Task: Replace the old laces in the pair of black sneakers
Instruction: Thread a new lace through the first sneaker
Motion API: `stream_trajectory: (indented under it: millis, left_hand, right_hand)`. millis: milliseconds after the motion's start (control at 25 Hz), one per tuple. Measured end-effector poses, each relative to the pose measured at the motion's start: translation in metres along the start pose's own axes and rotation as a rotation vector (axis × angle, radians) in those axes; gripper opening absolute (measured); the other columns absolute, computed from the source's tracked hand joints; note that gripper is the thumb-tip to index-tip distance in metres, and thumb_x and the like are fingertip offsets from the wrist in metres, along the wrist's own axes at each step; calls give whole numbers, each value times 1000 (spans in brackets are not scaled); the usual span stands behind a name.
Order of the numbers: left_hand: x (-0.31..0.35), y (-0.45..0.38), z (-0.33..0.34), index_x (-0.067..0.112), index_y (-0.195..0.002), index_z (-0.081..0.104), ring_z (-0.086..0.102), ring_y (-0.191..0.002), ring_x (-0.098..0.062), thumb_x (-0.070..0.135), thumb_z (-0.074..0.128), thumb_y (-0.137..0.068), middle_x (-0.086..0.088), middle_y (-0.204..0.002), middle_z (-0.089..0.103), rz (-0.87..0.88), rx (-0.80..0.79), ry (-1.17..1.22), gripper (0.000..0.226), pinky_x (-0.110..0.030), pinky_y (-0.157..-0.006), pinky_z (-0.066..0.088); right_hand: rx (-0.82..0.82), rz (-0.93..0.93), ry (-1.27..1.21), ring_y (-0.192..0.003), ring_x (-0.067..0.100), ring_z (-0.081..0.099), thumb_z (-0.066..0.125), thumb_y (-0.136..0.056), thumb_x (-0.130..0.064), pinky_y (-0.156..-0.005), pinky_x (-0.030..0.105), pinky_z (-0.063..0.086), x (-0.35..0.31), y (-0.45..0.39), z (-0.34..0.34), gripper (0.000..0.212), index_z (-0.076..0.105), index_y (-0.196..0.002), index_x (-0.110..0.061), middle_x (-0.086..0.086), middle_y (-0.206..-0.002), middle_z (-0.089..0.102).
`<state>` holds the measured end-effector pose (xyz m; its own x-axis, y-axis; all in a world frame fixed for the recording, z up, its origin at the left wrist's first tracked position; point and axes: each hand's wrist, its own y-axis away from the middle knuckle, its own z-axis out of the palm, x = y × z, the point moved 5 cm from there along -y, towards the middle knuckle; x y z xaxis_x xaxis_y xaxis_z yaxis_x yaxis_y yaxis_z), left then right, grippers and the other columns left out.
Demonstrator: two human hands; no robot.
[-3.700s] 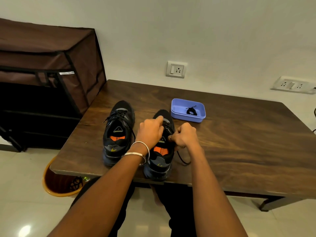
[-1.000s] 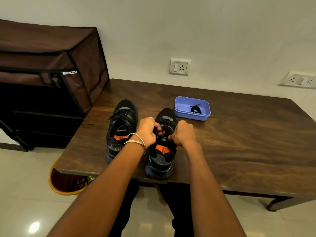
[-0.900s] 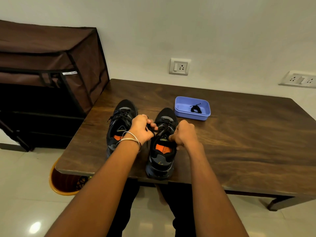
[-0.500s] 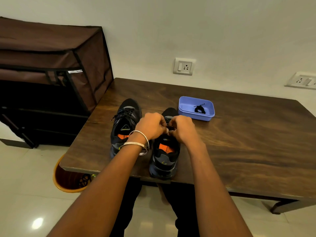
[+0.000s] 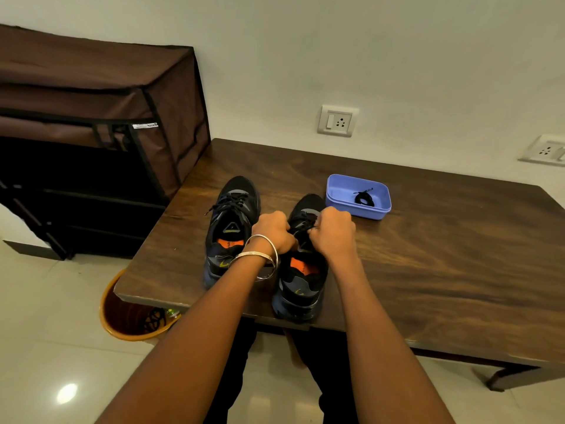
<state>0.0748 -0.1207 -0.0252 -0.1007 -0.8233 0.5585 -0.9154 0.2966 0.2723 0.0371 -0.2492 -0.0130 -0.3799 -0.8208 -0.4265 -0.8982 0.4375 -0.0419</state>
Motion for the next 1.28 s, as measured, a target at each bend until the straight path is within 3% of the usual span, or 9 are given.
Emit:
stream_trajectory:
  millis: [120, 240, 440, 600, 760, 920, 1040, 1160, 1280]
  left_hand:
    - [1, -1, 4, 12, -112, 61, 61, -100, -32, 24, 80, -75, -11, -112, 60, -19, -9, 21, 44, -42, -84, 57]
    - [4, 2, 7, 11, -115, 58, 61, -103, -32, 25, 81, -76, -13, -116, 58, -12, -17, 6, 47, -43, -87, 56]
    - [2, 3, 7, 10, -116, 57, 60, -105, -33, 29, 85, -69, -14, -118, 57, -44, -51, 39, 58, -44, -89, 54]
    - [1, 3, 8, 9, -114, 57, 61, -103, -35, 27, 86, -69, -15, -117, 56, -63, -50, 62, 56, -45, -86, 56]
    - [0, 2, 8, 10, -114, 56, 60, -106, -34, 30, 85, -69, -14, -119, 56, -76, -30, 48, 57, -45, -89, 54]
    - [0, 2, 10, 12, -119, 56, 58, -110, -35, 33, 85, -70, -15, -124, 54, -84, -21, 19, 61, -45, -93, 52]
    - [1, 2, 12, 12, -119, 56, 57, -111, -35, 34, 85, -70, -14, -124, 54, -87, -27, 24, 61, -44, -93, 51]
    - [-1, 0, 12, 12, -116, 58, 59, -108, -34, 32, 86, -68, -13, -121, 56, -97, -38, 48, 59, -45, -91, 53]
    - [-2, -2, 12, 11, -111, 60, 61, -103, -34, 29, 89, -63, -13, -116, 58, -109, -51, 93, 59, -45, -85, 56]
  right_hand:
    - [48, 340, -473, -76, 34, 70, 56, -82, -5, -68, 44, 61, 32, -3, 0, 9, 64, -79, -3, 14, -83, 69]
    - [-63, 323, -570, -84, 32, 69, 54, -83, 4, -77, 48, 60, 30, 5, -8, 18, 64, -82, -11, 14, -100, 67]
    - [-184, -132, 185, -119, 30, 45, 67, -89, -12, -97, 51, 43, -8, 9, -8, 14, 66, -102, -16, 6, -119, 52]
    - [-103, -206, 362, -109, 31, 48, 56, -91, -9, -92, 50, 42, -21, 13, -6, 15, 45, -85, -15, 10, -104, 57]
    - [-137, -24, -21, -76, 31, 50, 52, -90, -12, -61, 36, 41, -5, 6, -10, 29, 39, -65, -9, 13, -79, 53]
    - [172, 457, -763, -80, 34, 65, 48, -88, -9, -70, 46, 58, 41, 7, -32, 17, 62, -83, -1, 21, -96, 69]
    - [173, 347, -466, -93, 30, 56, 53, -89, -3, -81, 42, 51, 42, 6, -40, 16, 62, -102, -2, 13, -102, 61]
    - [-81, 59, -195, -122, 30, 46, 70, -85, -10, -100, 49, 44, 15, 3, -24, 20, 63, -97, -25, 5, -119, 55]
    - [-213, -90, 268, -128, 31, 31, 67, -90, -16, -107, 60, 28, -10, 10, -7, 11, 62, -99, -19, 5, -127, 45]
